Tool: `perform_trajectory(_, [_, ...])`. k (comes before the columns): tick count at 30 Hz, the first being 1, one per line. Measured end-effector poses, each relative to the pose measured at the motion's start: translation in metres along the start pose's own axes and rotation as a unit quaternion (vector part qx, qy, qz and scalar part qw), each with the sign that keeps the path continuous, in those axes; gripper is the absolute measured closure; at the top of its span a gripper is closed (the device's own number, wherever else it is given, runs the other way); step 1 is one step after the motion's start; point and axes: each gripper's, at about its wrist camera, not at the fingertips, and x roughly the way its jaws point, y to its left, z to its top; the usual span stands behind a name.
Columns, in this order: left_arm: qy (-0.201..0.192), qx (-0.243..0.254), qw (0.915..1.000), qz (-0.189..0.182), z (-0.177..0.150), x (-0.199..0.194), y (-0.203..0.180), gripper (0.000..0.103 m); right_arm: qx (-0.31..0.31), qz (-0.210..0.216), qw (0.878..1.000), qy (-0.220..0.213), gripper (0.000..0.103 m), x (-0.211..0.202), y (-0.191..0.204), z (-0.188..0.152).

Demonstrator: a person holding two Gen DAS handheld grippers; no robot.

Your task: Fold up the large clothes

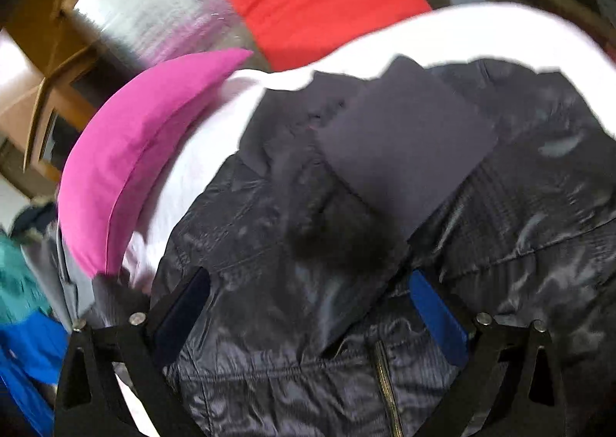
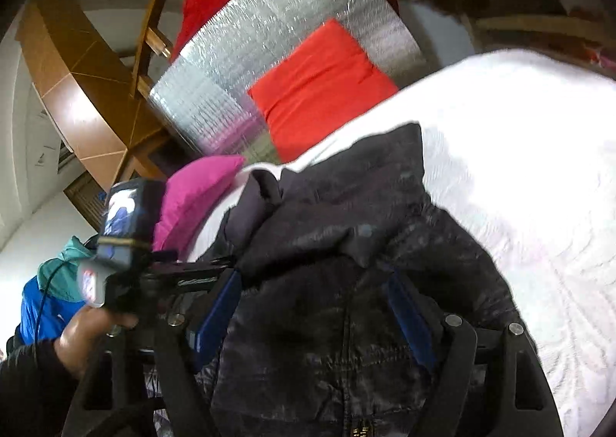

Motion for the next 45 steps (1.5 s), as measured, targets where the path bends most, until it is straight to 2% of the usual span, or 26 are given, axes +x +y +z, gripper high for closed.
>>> perform_trajectory(1, [-0.005,0.013,0.9999,0.008,0.001,0.0,-0.004,0.006,0.001,0.001,1.0,0.0,0.022,0.001,0.0,-0.001])
perform_trajectory(2, [-0.01,0.017,0.9997,0.015,0.002,0.0,-0.004,0.017,0.0,0.003,1.0,-0.003,0.022,-0.001,0.001,-0.001])
perform_trajectory(3, [-0.009,0.005,0.9999,0.006,0.003,0.0,0.001,0.024,-0.002,0.004,1.0,-0.004,0.022,0.0,0.002,-0.002])
perform_trajectory(5, [-0.005,-0.05,0.9982,-0.032,0.005,-0.001,0.018,0.067,-0.006,0.004,1.0,-0.004,0.022,0.001,0.003,-0.003])
perform_trajectory(6, [-0.009,-0.091,0.9946,-0.048,0.002,-0.002,0.032,0.075,-0.007,0.003,1.0,-0.004,0.022,0.002,0.004,-0.004])
perform_trajectory(7, [-0.02,-0.128,0.9901,-0.055,-0.003,-0.004,0.045,0.077,-0.007,0.002,1.0,-0.004,0.022,0.001,0.004,-0.005])
perform_trajectory(9, [-0.044,-0.214,0.9723,-0.082,-0.023,-0.006,0.074,0.081,-0.005,0.002,1.0,-0.006,0.022,0.001,0.004,-0.004])
perform_trajectory(10, [-0.045,-0.264,0.9569,-0.112,-0.038,0.0,0.09,0.081,-0.005,0.002,1.0,-0.006,0.022,0.001,0.003,-0.004])
perform_trajectory(12, [-0.029,-0.332,0.934,-0.129,-0.063,0.011,0.107,0.081,-0.004,0.001,1.0,-0.004,0.022,0.002,0.003,-0.005])
perform_trajectory(15, [0.01,-0.395,0.9066,-0.15,-0.092,0.039,0.125,0.081,-0.003,-0.001,1.0,0.0,0.022,0.005,0.002,-0.006])
perform_trajectory(16, [0.018,-0.406,0.9009,-0.151,-0.1,0.045,0.129,0.081,-0.002,-0.002,1.0,0.002,0.022,0.005,0.001,-0.006])
perform_trajectory(19, [0.024,-0.42,0.8933,-0.157,-0.11,0.055,0.138,0.081,-0.001,-0.004,1.0,0.007,0.022,0.008,0.0,-0.005])
perform_trajectory(21, [0.023,-0.424,0.8899,-0.167,-0.114,0.056,0.142,0.074,-0.001,-0.006,1.0,0.011,0.022,0.01,-0.001,-0.006])
perform_trajectory(23, [0.025,-0.434,0.8837,-0.174,-0.116,0.054,0.146,0.045,-0.002,-0.007,1.0,0.013,0.022,0.012,-0.001,-0.007])
perform_trajectory(24, [0.023,-0.442,0.8788,-0.177,-0.117,0.052,0.148,0.039,-0.002,-0.007,1.0,0.014,0.022,0.012,-0.001,-0.008])
perform_trajectory(25, [0.019,-0.454,0.8721,-0.181,-0.118,0.052,0.153,0.033,-0.002,-0.007,1.0,0.014,0.022,0.012,-0.001,-0.008])
perform_trajectory(28, [0.015,-0.491,0.8437,-0.216,-0.125,0.057,0.166,0.03,-0.003,-0.007,1.0,0.014,0.022,0.013,-0.001,-0.008])
perform_trajectory(32, [0.032,-0.524,0.8133,-0.25,-0.126,0.069,0.172,0.029,-0.005,-0.007,1.0,0.015,0.022,0.013,-0.001,-0.009])
perform_trajectory(34, [0.032,-0.543,0.7949,-0.268,-0.129,0.072,0.173,0.029,-0.004,-0.006,1.0,0.016,0.022,0.013,0.0,-0.009])
perform_trajectory(36, [0.035,-0.552,0.7835,-0.283,-0.133,0.069,0.171,0.029,-0.004,-0.005,1.0,0.017,0.022,0.014,0.0,-0.009])
perform_trajectory(37, [0.031,-0.558,0.7744,-0.297,-0.137,0.066,0.172,0.029,-0.004,-0.005,1.0,0.017,0.022,0.014,0.0,-0.009])
perform_trajectory(38, [0.02,-0.562,0.7688,-0.304,-0.141,0.061,0.173,0.029,-0.003,-0.004,1.0,0.017,0.022,0.014,0.0,-0.008])
perform_trajectory(41, [0.01,-0.562,0.7706,-0.3,-0.131,0.058,0.174,0.026,-0.007,-0.004,1.0,0.019,0.022,0.016,0.001,-0.009])
perform_trajectory(43, [0.015,-0.552,0.7785,-0.298,-0.117,0.065,0.174,0.024,-0.009,-0.004,1.0,0.019,0.022,0.016,0.002,-0.009])
perform_trajectory(44, [0.021,-0.552,0.7799,-0.294,-0.114,0.069,0.175,0.024,-0.009,-0.004,1.0,0.019,0.022,0.016,0.002,-0.009])
perform_trajectory(45, [0.024,-0.56,0.7761,-0.288,-0.111,0.074,0.176,0.024,-0.009,-0.005,1.0,0.02,0.022,0.017,0.002,-0.009])
